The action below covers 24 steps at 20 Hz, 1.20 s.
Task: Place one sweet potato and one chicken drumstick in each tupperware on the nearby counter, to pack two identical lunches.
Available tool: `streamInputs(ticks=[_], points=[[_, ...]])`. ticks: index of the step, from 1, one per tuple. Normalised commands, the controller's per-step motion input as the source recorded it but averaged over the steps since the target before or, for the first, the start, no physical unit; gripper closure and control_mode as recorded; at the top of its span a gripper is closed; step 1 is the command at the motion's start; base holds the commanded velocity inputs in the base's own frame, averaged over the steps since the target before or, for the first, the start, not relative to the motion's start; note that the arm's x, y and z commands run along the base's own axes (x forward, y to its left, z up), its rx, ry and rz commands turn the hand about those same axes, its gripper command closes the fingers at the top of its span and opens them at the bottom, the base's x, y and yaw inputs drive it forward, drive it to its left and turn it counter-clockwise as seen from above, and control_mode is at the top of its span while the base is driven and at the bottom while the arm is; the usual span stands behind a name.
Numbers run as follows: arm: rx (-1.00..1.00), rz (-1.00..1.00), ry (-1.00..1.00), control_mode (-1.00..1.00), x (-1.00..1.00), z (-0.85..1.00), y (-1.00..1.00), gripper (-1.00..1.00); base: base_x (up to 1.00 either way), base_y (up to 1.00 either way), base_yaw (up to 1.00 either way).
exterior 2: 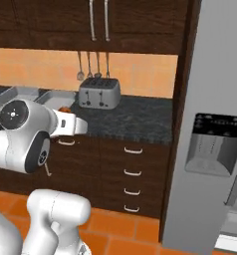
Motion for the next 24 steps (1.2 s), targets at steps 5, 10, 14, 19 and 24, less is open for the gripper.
streamInputs(ticks=[5,10,14,19,24], points=[[0.0,0.0,0.0,1.0,0.0,0.0,0.0,1.0,0.65,1.0,-0.01],[0.0,0.0,0.0,1.0,0.0,0.0,0.0,1.0,0.83,1.0,-0.01],[0.0,0.0,0.0,1.0,0.0,0.0,0.0,1.0,0.35,1.0,-0.02],[0.0,0.0,0.0,1.0,0.0,0.0,0.0,1.0,0.56,1.0,0.0],[0.0,0.0,0.0,1.0,0.0,0.0,0.0,1.0,0.56,1.0,0.0]])
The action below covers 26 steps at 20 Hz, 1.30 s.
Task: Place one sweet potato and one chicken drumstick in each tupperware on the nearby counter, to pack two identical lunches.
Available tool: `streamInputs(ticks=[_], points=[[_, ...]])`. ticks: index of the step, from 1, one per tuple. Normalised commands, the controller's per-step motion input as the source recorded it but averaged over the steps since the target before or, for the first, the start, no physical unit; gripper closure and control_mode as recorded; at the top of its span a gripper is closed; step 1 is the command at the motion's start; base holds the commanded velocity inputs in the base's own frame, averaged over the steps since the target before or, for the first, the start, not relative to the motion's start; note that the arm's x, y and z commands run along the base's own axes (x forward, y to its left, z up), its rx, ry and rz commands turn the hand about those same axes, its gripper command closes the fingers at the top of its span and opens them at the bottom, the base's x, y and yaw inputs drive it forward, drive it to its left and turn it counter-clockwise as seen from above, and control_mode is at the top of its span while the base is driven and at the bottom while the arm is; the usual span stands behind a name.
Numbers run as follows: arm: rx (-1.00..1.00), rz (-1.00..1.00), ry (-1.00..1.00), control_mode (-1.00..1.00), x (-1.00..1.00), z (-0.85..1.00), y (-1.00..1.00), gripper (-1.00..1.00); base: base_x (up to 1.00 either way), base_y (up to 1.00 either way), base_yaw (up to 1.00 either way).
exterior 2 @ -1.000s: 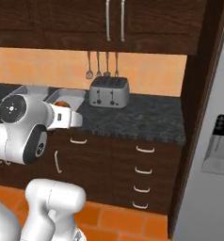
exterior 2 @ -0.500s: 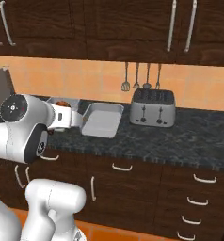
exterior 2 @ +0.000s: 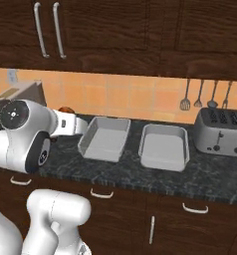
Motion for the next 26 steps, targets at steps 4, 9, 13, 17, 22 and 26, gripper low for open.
streamInputs(ticks=[4,9,13,17,22,26], points=[[0.01,0.0,0.03,-1.0,0.0,-0.38,0.0,1.0,0.08,0.38,0.0],[0.0,0.0,0.04,-1.0,0.62,-0.69,-0.09,1.0,0.0,0.0,0.0],[0.0,0.02,0.05,-1.0,0.88,-0.49,-0.14,1.0,0.0,0.0,0.0],[0.01,0.02,0.17,-1.0,0.91,-0.14,-0.16,1.0,0.0,0.0,0.0],[0.0,0.02,0.21,-1.0,0.79,-0.09,-0.08,1.0,0.0,0.0,0.0],[0.0,0.0,0.19,-1.0,0.74,-0.26,-0.04,1.0,0.0,0.0,0.0]])
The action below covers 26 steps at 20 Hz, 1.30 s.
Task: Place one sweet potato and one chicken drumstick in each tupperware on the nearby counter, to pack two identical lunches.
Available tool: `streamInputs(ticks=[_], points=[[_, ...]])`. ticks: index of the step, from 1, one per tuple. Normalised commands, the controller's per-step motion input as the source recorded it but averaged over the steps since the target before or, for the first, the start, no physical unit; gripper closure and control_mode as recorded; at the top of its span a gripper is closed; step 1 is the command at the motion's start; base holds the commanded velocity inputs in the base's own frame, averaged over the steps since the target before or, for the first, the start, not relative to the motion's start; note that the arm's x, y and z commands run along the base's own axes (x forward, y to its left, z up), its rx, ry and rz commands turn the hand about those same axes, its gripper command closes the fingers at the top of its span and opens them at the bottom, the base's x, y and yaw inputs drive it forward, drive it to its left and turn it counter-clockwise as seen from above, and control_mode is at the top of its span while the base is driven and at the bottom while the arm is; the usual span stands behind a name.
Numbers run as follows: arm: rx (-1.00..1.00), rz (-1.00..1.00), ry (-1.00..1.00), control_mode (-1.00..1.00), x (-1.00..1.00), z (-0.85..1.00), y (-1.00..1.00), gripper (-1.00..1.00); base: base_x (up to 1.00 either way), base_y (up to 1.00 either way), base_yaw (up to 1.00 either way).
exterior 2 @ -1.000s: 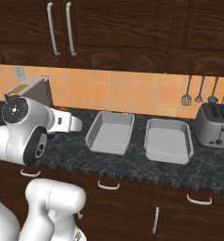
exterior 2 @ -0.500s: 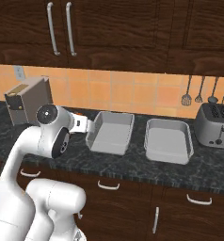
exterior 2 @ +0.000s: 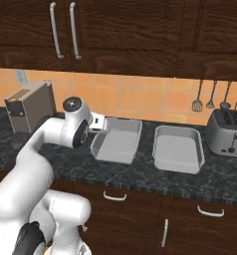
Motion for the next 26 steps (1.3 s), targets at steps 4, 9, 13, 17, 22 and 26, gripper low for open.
streamInputs(ticks=[4,9,13,17,22,26], points=[[0.0,0.0,0.07,-1.0,0.64,-0.39,-0.09,1.0,0.0,0.0,0.0],[0.0,0.02,0.05,-1.0,0.57,-0.54,-0.22,1.0,0.0,0.0,0.0],[0.0,0.01,0.11,-1.0,0.67,-0.48,-0.15,1.0,0.0,0.0,0.0],[0.0,0.02,0.03,-1.0,0.73,-0.51,0.0,1.0,0.0,0.0,0.0],[0.0,0.05,0.06,-1.0,0.72,-0.51,-0.04,1.0,0.0,0.0,0.0],[0.0,0.05,0.08,-1.0,0.37,-0.48,-0.07,1.0,0.0,0.0,0.0]])
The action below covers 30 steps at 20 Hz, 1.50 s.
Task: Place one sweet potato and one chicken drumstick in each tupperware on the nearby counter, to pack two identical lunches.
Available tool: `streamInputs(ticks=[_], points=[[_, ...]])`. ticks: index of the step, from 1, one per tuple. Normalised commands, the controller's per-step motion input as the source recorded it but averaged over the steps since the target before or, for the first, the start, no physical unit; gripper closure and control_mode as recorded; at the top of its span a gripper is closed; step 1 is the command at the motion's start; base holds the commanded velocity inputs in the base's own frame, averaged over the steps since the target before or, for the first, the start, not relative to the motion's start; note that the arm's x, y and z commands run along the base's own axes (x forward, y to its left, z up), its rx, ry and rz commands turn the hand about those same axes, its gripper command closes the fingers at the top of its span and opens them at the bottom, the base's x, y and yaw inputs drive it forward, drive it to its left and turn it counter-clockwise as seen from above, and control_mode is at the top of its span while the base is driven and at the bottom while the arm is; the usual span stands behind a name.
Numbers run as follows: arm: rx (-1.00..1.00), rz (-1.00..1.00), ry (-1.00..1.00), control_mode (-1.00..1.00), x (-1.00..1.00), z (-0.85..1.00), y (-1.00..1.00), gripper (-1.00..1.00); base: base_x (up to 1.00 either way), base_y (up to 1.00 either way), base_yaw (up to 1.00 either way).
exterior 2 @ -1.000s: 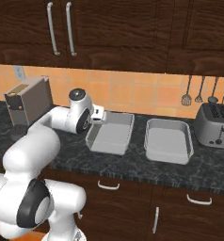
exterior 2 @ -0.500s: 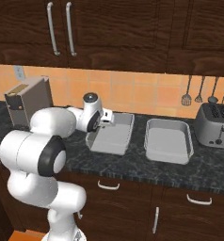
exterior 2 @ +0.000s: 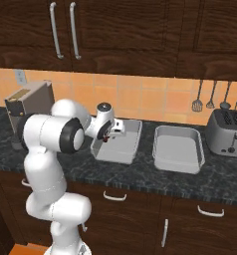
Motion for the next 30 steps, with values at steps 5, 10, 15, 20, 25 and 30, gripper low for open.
streamInputs(ticks=[5,10,15,20,25,30], points=[[0.0,0.01,0.0,-1.0,0.01,-0.32,0.0,1.0,0.0,0.0,0.0],[0.0,0.0,0.0,-1.0,0.07,-0.37,0.0,-1.0,0.0,0.0,0.0],[0.0,0.0,0.0,-1.0,0.03,-0.05,0.0,-1.0,0.0,0.0,0.0],[0.0,0.0,0.0,-1.0,-0.01,0.13,0.14,-1.0,0.0,0.0,0.0],[0.0,0.0,-0.01,-1.0,-0.46,0.68,0.26,-1.0,0.0,0.0,0.0],[0.0,0.0,-0.04,-1.0,-0.83,0.99,0.08,-1.0,0.0,0.0,0.0]])
